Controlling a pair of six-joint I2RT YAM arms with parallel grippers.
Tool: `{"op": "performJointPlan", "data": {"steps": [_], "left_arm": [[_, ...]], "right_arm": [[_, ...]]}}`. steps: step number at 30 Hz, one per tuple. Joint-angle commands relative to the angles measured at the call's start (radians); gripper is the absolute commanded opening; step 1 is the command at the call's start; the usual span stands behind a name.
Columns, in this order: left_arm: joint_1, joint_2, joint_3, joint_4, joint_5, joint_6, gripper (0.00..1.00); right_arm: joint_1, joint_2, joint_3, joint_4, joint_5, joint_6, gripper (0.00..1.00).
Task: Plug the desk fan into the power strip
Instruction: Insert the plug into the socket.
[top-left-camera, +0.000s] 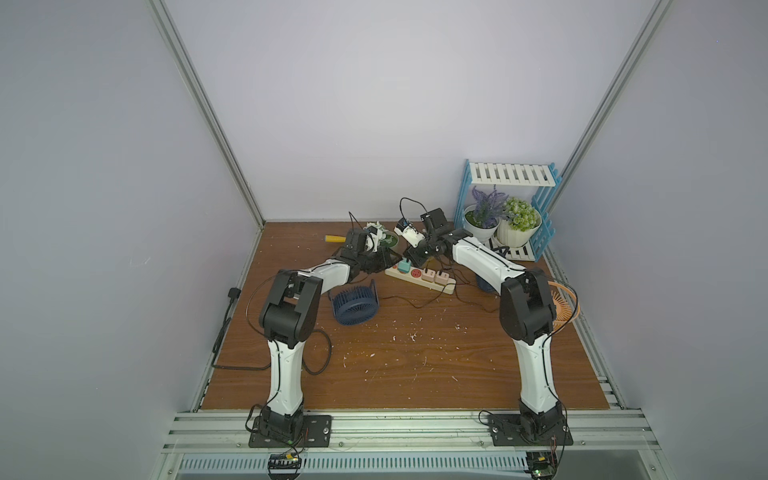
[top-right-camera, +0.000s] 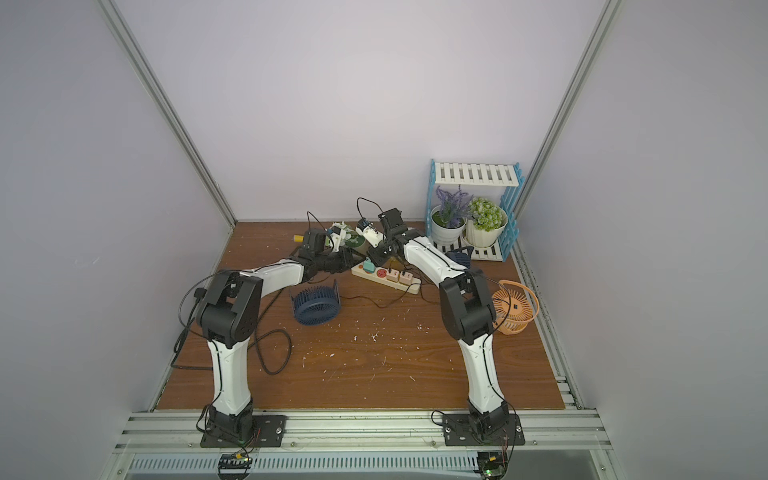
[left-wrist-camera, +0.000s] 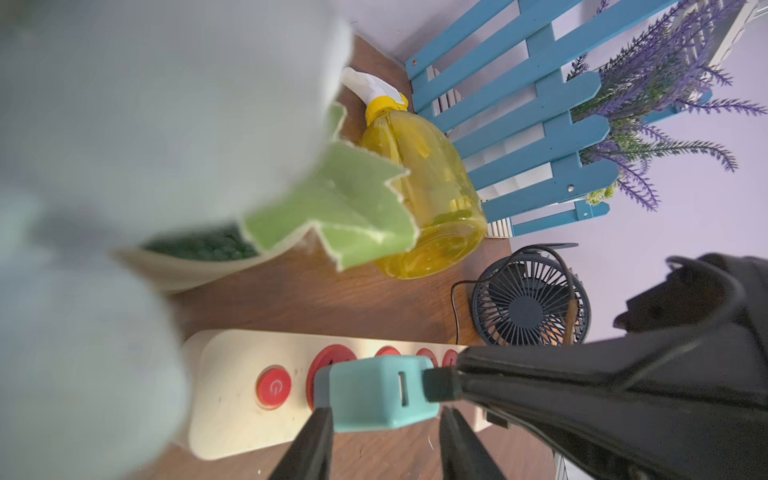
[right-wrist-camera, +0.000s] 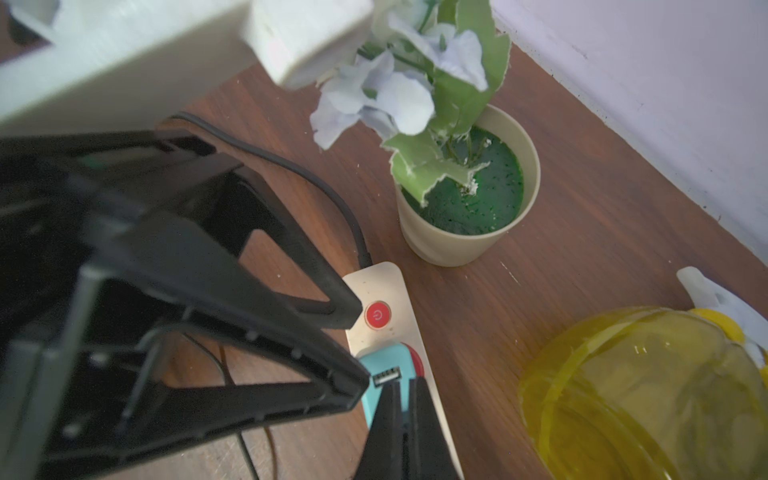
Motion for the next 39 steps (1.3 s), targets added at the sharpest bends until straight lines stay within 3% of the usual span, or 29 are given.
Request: {"op": "performJointPlan", "data": {"steps": [1,22,29,39], "left_arm": [[-0.012,0.025,0.029,-0.005,-0.001,0.011,0.44],[-0.015,0.071,0.040,-0.018,-0.018,0.013,0.40],[-0.034,0.058,-0.058,-0.120,-0.058,0.085,0.39],[-0.044,0.096,-0.058,-0.274,-0.126,0.172,0.38]], "right_arm": [[0.002,0.020,-0.049,-0.037,-0.008,0.011,0.00],[0.005,0.013,-0.110,-0.024,-0.049,0.042,0.00],[0.011,0.004,-0.158,0.003,-0.052,0.079,0.00],[0.021,0.004,-0.242,0.025,-0.030,0.137,0.00]]}}
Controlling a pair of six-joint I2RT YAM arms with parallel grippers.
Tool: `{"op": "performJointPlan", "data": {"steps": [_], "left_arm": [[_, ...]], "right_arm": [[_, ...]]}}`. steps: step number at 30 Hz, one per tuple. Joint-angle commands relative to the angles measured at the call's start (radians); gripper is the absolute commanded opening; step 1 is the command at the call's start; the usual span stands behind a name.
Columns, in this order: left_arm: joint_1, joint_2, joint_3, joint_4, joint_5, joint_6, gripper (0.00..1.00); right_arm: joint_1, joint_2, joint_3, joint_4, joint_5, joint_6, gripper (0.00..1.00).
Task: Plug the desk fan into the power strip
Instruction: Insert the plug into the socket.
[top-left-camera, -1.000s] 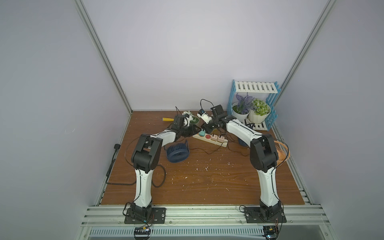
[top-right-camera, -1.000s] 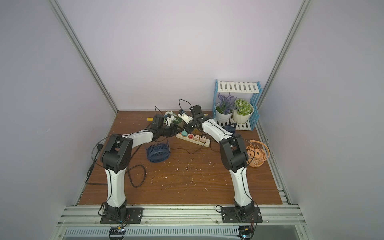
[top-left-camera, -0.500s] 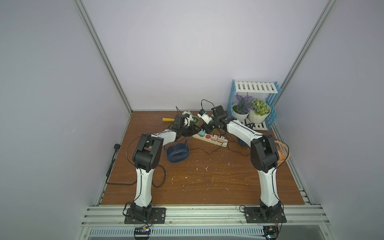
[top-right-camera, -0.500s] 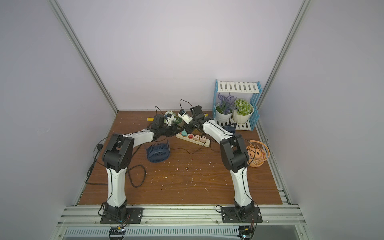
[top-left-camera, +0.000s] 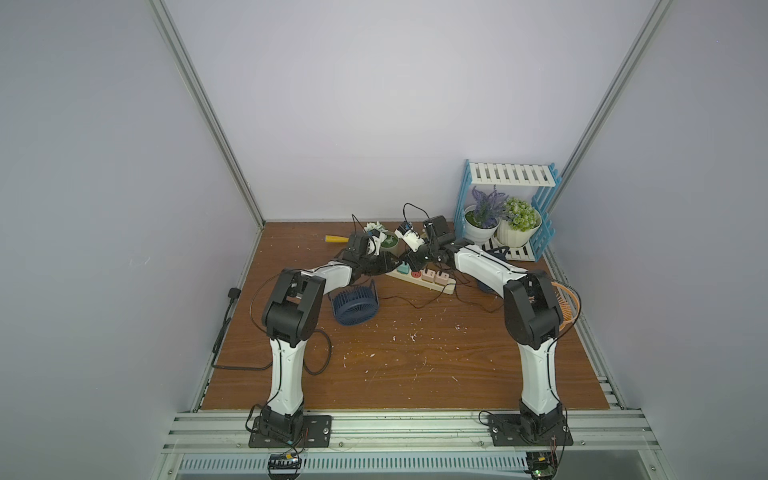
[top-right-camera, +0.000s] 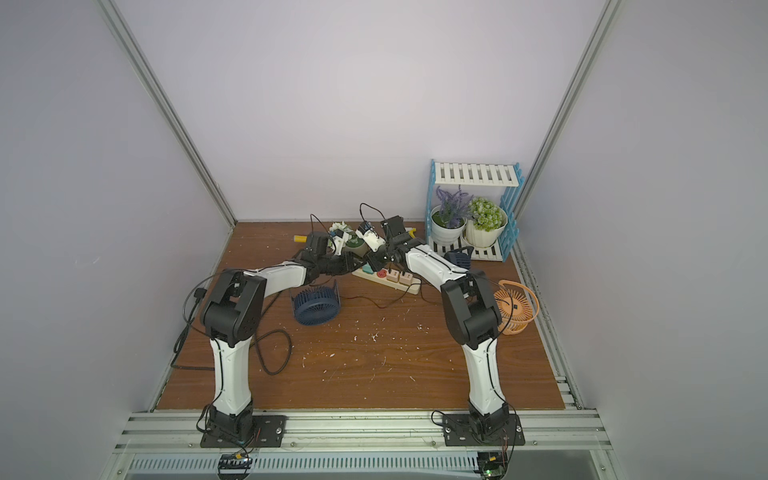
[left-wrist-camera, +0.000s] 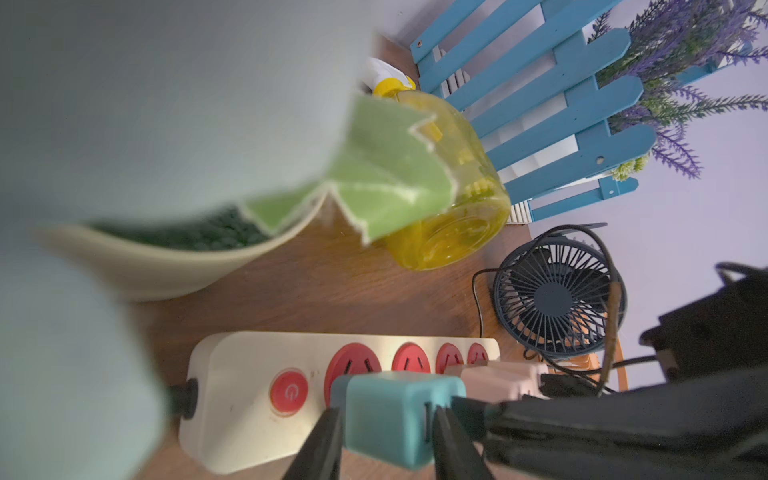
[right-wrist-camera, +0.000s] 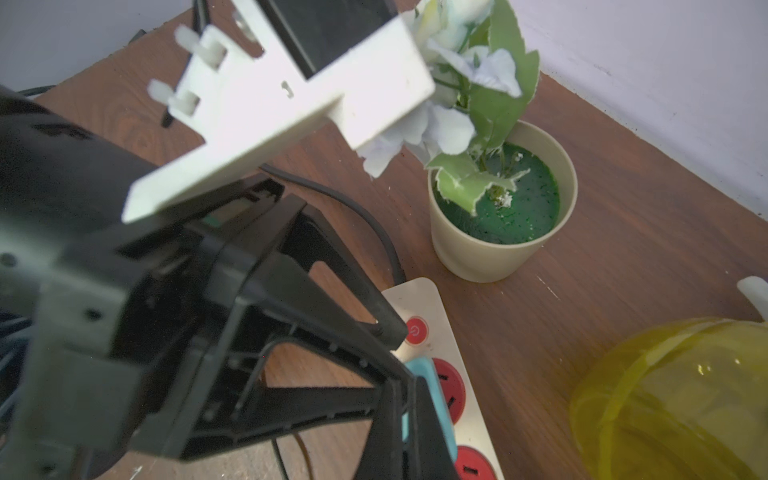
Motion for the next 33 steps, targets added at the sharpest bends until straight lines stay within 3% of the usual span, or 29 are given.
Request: {"op": "performJointPlan", "data": {"steps": [1,12,28,33], "left_arm": [[-0.037,0.078,-0.041,-0.267,-0.093,0.085,0.38],[-0.051,0.123,-0.022,-0.389,-0.158,0.138,0.38],[-0.051,0.082,-0.151,-0.320,-0.177,0.071,0.37],[-0.053,0.104,-0.113,-0.348,-0.166,0.069,0.36]], "right_arm": [[0.013,0.063,-0.077,-0.152,0.043,0.044,0.00],[0.013,0.072,-0.107,-0.152,0.084,0.139,0.00],[0.027,0.075,-0.188,-0.123,0.134,0.218,0.00],[0.025,0.101,-0.189,-0.122,0.140,0.252,0.00]]}}
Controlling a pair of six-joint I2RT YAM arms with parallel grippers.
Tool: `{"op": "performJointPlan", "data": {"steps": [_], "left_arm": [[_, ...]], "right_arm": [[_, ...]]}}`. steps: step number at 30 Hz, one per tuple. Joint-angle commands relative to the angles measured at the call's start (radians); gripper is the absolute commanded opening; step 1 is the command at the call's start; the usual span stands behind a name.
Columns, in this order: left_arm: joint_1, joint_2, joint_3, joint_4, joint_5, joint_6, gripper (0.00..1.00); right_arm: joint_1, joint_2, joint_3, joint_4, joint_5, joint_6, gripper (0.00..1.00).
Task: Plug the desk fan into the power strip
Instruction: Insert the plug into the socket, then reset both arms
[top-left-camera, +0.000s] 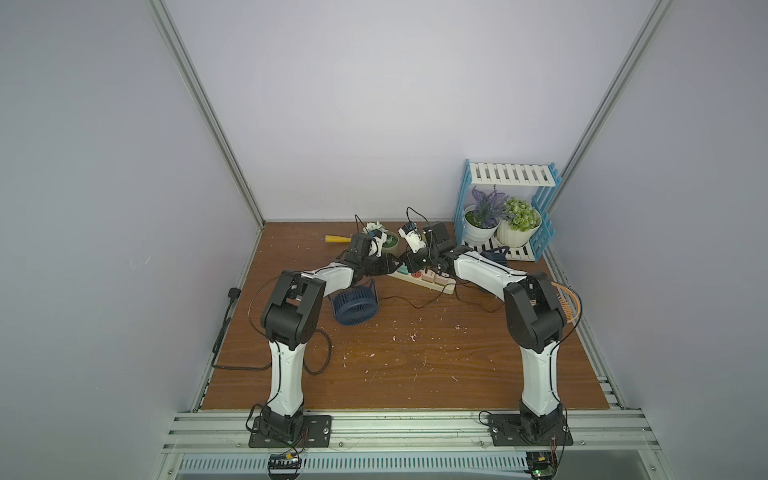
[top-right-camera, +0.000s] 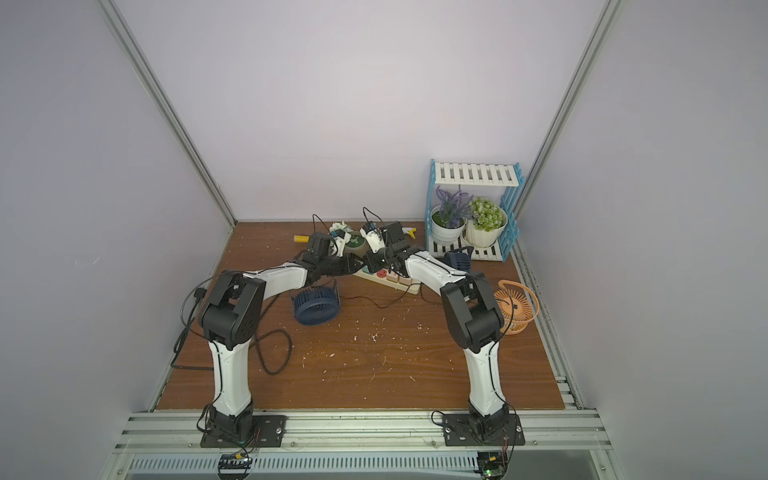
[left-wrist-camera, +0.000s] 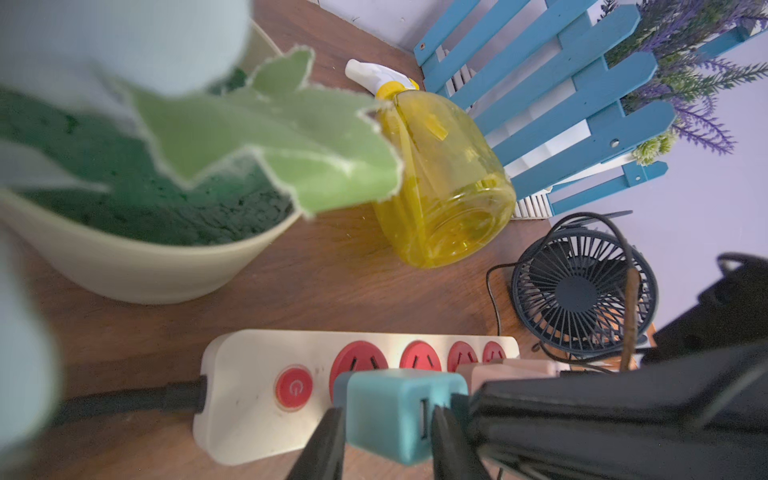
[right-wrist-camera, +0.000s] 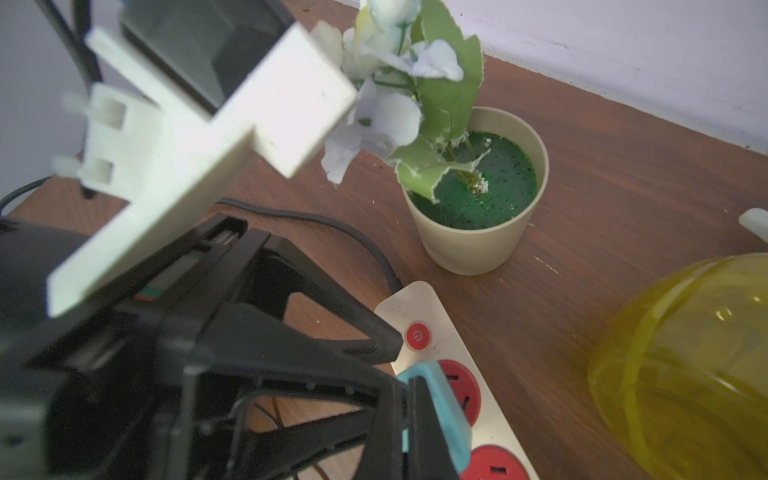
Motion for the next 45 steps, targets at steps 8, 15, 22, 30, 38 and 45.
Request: {"op": "performJointPlan", "data": {"steps": [8,15,22,30,38,45], "left_arm": [[-0.031,0.141,-0.040,-0.389,-0.078,0.016,0.36],[-0.031,0.104,0.032,-0.384,-0.090,0.012,0.37],[-0.024,0.022,0.121,-0.410,-0.113,0.030,0.44],[-0.017,-0.169,0.110,-0.381,-0.082,0.056,0.68],[0.016,-0.401,0.030,-0.368,-0.135,0.124,0.83],[0.129,-0.687,-0.252,-0.290,-0.284,0.213,0.94]], "right_arm": [[0.003,0.114,-0.109,-0.204,0.034,0.075,0.00],[0.005,0.008,-0.063,-0.178,0.031,0.131,0.19],[0.003,-0.169,-0.103,-0.156,0.021,0.148,0.61],[0.000,-0.398,-0.267,-0.149,-0.071,0.163,0.73],[-0.077,-0.688,-0.507,-0.010,-0.089,0.251,0.78],[-0.252,-0.883,-0.688,0.039,0.036,0.259,0.96]]}}
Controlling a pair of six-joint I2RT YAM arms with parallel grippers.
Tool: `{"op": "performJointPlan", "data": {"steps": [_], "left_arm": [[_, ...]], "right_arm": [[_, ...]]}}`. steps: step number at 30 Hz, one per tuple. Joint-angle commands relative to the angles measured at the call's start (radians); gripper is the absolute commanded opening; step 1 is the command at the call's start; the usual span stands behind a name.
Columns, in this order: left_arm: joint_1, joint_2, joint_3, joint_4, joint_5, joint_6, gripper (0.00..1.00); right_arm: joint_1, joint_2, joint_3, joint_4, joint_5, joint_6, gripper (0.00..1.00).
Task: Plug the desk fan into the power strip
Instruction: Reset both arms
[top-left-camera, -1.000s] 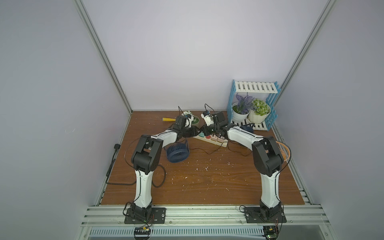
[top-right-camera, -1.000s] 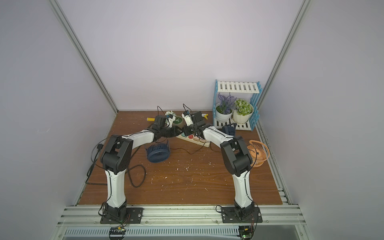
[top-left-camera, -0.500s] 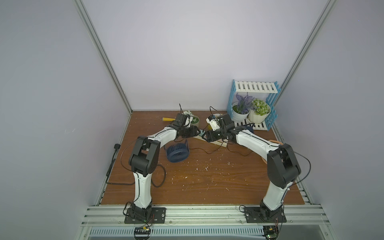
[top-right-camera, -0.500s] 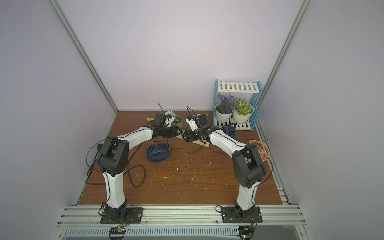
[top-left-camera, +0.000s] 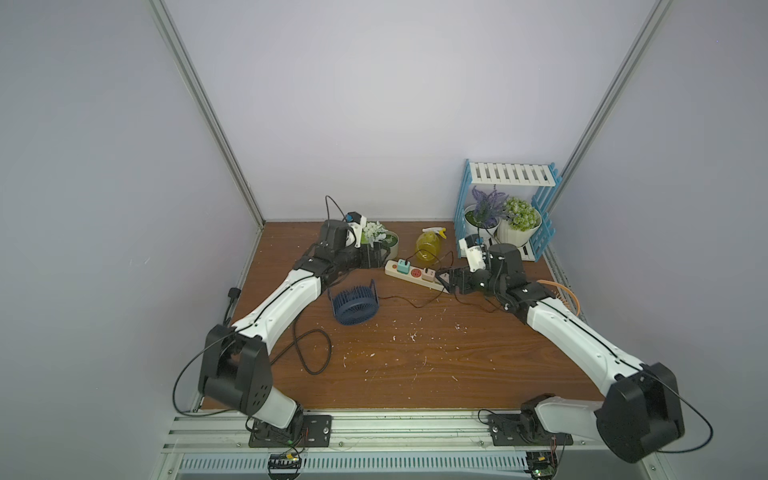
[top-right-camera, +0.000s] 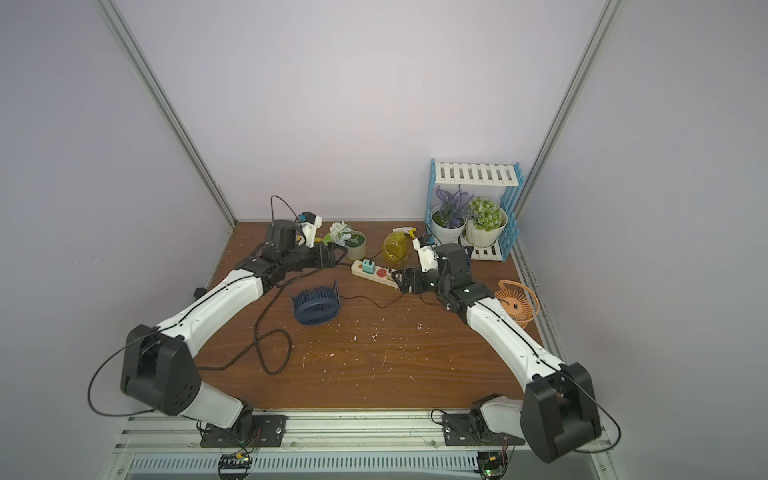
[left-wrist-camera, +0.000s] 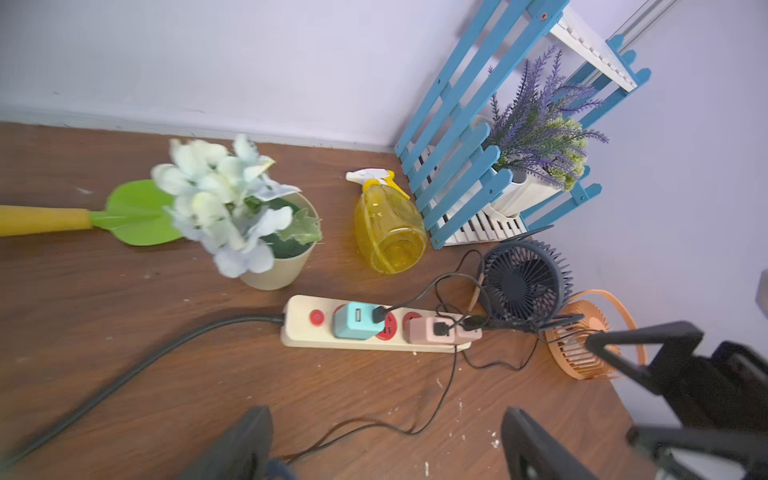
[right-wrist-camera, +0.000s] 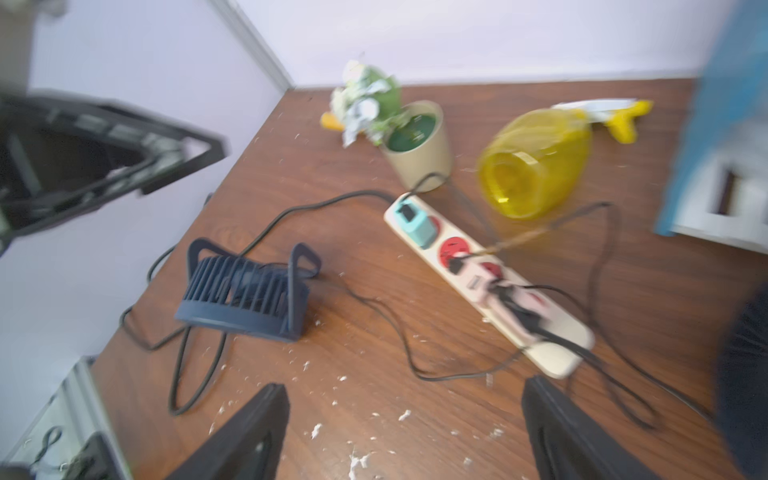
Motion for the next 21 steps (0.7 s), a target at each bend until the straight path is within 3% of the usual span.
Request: {"op": "performJointPlan", "data": {"steps": [1,5,9,13,17,21], "left_arm": [[0.089,-0.113,-0.115,0.030,-0.134,0.047,0.98],[0.155,-0.261,-0.287,0.084,-0.351,0.045,0.99],[0.188,-0.373,-0.441,0.160,-0.550,0.037,0.99],[0.203,-0.436,-0.617,0.345,-0.711,0.028,0.99],[0.207,-0.443,-0.778,0.569,-0.733,0.062,0.99],[0.208,-0.366,-0.843,0.679,-0.641,0.143,0.99]], "right_arm": [[-0.099,-0.066,-0.062,0.045,0.061,0.019,0.98],[-0.205,-0.149,-0.162,0.089,0.106,0.034,0.99],[-0.230,-0.226,-0.283,0.168,0.259,0.007,0.99],[-0.253,-0.232,-0.371,0.243,0.359,-0.007,0.99],[-0.254,-0.212,-0.437,0.342,0.414,-0.033,0.99],[-0.253,-0.193,-0.478,0.436,0.454,-0.073,1.00]]}}
